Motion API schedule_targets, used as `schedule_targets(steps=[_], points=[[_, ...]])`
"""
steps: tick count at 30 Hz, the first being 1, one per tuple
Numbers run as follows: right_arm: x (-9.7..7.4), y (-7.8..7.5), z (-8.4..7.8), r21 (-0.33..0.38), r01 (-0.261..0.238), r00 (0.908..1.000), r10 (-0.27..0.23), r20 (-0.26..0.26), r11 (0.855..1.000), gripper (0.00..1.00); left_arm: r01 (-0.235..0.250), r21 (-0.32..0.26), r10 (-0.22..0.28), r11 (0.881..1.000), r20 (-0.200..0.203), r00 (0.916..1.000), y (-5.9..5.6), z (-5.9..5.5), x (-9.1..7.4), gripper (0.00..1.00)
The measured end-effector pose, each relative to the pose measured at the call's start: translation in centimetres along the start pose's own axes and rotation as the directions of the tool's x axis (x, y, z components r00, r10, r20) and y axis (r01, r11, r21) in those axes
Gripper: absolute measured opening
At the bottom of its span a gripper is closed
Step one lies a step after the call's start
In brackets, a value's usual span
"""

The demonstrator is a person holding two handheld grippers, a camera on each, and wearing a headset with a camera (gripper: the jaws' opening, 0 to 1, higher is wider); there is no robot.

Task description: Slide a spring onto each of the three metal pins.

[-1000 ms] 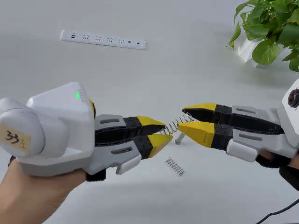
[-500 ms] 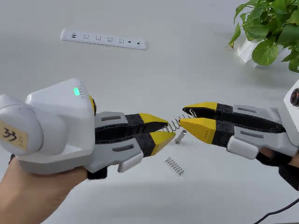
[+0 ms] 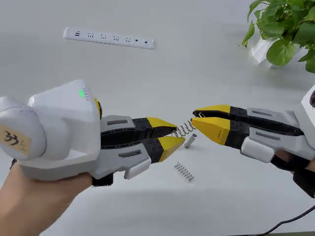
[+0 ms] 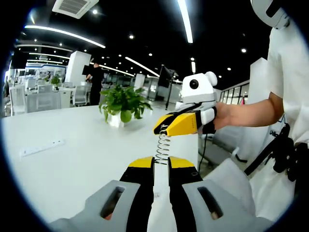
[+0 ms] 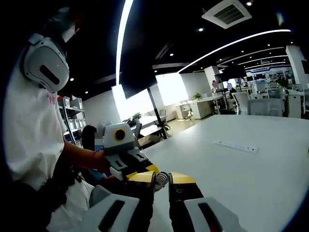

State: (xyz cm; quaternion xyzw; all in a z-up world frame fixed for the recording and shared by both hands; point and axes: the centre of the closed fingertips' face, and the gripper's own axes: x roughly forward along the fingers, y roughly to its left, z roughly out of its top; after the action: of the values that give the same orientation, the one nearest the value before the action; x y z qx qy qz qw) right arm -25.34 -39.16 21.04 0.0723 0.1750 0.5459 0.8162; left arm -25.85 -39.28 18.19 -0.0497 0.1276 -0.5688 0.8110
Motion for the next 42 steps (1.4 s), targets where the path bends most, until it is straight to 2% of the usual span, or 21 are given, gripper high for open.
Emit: schedule_targets(steps=[15,29,42], points=[[0.4,0.7,0.2,-0.052,-0.028,0.9984,0.025,-0.051,0.998,0.06,0.019,0.010,-0.019,1.000,-0.016,0.9997,-0.5,-0.4,0.2,0.07],[0.8,1.6,-0.2,-0.126,-0.062,0.9918,0.047,-0.119,0.990,0.06,0.030,0.024,-0.030,0.999,-0.031,0.9991,-0.8,-0.9,0.3,0.06],[0.7,1.8,-0.4,-0.121,-0.087,0.9855,0.068,-0.156,0.989,0.08,0.040,0.029,-0.039,0.999,-0.027,0.9989,-1.1,-0.8,0.4,0.06]])
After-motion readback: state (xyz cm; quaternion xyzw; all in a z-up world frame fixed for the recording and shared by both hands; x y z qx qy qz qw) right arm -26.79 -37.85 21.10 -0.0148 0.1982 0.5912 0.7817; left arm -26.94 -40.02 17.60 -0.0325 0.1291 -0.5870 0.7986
